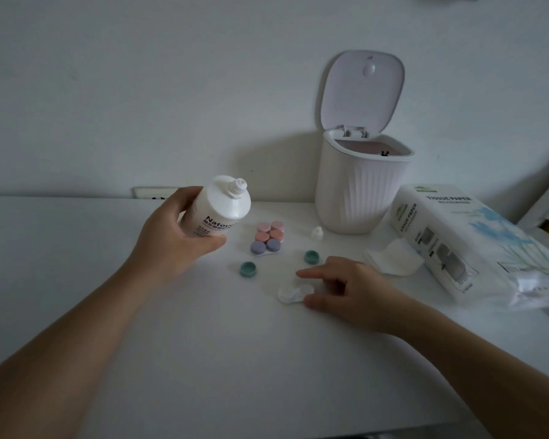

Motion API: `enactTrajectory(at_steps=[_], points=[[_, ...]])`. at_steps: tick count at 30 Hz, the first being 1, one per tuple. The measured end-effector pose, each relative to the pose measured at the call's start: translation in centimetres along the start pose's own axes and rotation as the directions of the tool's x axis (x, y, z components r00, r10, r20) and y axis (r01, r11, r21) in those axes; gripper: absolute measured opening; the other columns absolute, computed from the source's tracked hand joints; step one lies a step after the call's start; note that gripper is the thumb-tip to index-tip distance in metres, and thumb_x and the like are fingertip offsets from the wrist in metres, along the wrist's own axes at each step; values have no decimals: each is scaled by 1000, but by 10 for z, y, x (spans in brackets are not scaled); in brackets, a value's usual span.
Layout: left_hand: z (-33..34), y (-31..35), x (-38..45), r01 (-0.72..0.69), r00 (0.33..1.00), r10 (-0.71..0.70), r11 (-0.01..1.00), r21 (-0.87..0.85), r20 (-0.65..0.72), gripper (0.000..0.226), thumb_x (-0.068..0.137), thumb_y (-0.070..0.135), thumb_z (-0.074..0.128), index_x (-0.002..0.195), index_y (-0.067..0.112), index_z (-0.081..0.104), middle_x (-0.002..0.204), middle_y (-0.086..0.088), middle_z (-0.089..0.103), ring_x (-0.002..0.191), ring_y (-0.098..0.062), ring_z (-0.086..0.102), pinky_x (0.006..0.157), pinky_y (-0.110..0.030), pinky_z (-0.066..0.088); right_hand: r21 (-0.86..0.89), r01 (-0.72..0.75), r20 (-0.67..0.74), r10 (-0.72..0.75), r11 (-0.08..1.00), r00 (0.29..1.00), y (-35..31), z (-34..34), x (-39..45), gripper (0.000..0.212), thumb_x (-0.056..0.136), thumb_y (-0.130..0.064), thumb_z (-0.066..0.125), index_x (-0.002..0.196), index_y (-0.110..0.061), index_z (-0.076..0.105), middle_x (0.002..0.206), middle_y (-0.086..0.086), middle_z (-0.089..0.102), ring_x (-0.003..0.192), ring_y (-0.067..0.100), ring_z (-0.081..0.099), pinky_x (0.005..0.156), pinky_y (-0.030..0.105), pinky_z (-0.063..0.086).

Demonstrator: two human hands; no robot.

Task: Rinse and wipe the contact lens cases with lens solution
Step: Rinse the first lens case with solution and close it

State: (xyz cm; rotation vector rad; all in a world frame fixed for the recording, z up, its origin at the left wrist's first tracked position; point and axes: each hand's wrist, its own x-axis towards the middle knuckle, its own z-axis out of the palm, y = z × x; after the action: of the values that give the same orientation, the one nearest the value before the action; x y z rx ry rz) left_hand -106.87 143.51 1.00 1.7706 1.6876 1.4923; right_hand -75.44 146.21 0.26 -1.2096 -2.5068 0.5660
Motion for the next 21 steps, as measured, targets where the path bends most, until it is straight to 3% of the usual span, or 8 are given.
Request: enactTrajectory(at_steps=[2, 6, 10, 13, 18, 21], points=[[0, 1, 0, 1, 1000, -1, 1000, -4, 0, 61, 67, 14, 90, 112, 43, 59, 108, 30, 65, 101, 13, 59, 72, 4, 36, 58, -19, -59, 22, 998, 998, -1, 2, -3, 38, 81, -49, 74, 118, -46, 64, 77, -10, 53, 68, 1, 49, 67, 18, 41], [-2, 2, 0, 0, 1000, 0, 1000, -7, 1, 63, 67, 13, 89, 110, 46, 58, 108, 34, 64, 99, 17, 57, 72, 4, 35, 118, -75, -157, 93, 990, 983, -1, 5, -12, 18, 76, -49, 74, 85, -42, 61, 67, -12, 54, 59, 2, 48, 58, 17, 40], [-1, 2, -1, 0, 1000, 0, 1000, -8, 14, 63, 68, 12, 90, 113, 42, 58, 108, 34, 63, 99, 18, 57, 73, 4, 36, 101, -55, -165, 71, 993, 984, -7, 9, -17, 32, 71, -60, 65, 70, -29, 60, 70, -9, 58, 63, 7, 51, 60, 28, 45], [0, 2, -1, 3, 1000, -3, 1000, -7, 15, 63, 67, 13, 89, 113, 43, 58, 108, 34, 63, 99, 17, 57, 72, 5, 36, 86, -62, -142, 73, 994, 987, -13, 12, -15, 40, 66, -69, 61, 74, -29, 63, 73, -6, 58, 66, 9, 52, 64, 35, 48], [-1, 2, -1, -9, 1000, 9, 1000, -1, 22, 63, 68, 12, 90, 107, 48, 57, 108, 32, 64, 99, 16, 58, 72, 4, 36, 30, -113, -126, 116, 993, 985, -17, 11, -2, 52, 59, -82, 59, 81, -35, 64, 73, -8, 54, 66, 7, 50, 62, 29, 44], [-1, 2, -1, -12, 1000, 12, 1000, 1, 23, 62, 68, 12, 89, 111, 43, 59, 109, 31, 64, 100, 16, 57, 72, 4, 36, -14, -109, -111, 107, 994, 988, -25, 13, 4, 56, 57, -83, 59, 87, -36, 64, 73, -10, 52, 66, 7, 50, 59, 26, 40]])
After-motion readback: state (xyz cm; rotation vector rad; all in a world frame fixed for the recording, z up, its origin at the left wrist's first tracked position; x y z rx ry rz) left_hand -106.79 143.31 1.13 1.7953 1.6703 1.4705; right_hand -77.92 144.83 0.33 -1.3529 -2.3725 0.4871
